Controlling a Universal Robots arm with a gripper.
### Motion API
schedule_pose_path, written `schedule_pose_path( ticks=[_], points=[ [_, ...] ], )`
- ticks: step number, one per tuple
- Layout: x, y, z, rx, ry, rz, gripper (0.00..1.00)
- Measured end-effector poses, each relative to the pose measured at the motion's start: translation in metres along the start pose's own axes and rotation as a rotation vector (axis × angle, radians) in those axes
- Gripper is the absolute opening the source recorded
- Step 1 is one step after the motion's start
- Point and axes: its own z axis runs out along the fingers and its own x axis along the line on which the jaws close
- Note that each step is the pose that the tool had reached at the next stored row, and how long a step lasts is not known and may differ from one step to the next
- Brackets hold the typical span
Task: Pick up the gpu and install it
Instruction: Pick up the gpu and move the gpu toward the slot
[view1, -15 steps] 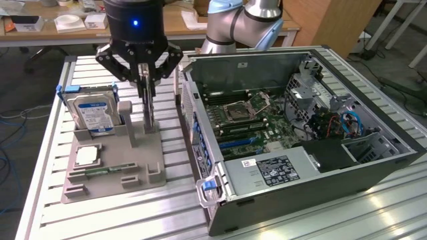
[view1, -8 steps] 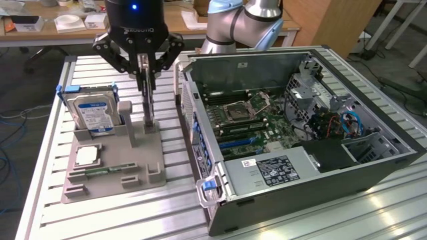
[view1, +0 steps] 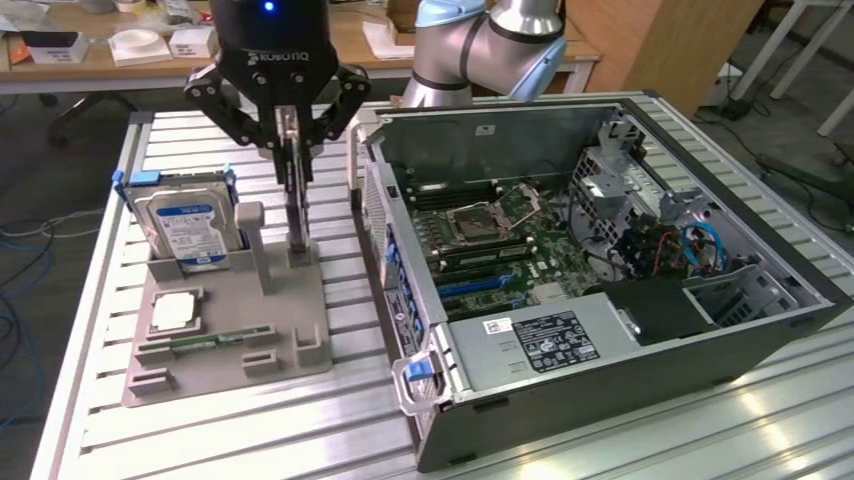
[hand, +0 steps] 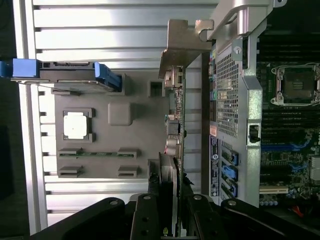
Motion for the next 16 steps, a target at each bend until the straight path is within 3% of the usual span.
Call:
schedule_pose_path(
  ticks=[16],
  points=[
    [-0.05, 0.0018, -0.0035, -0.0072, 0.0021, 0.0, 0.27]
  ],
)
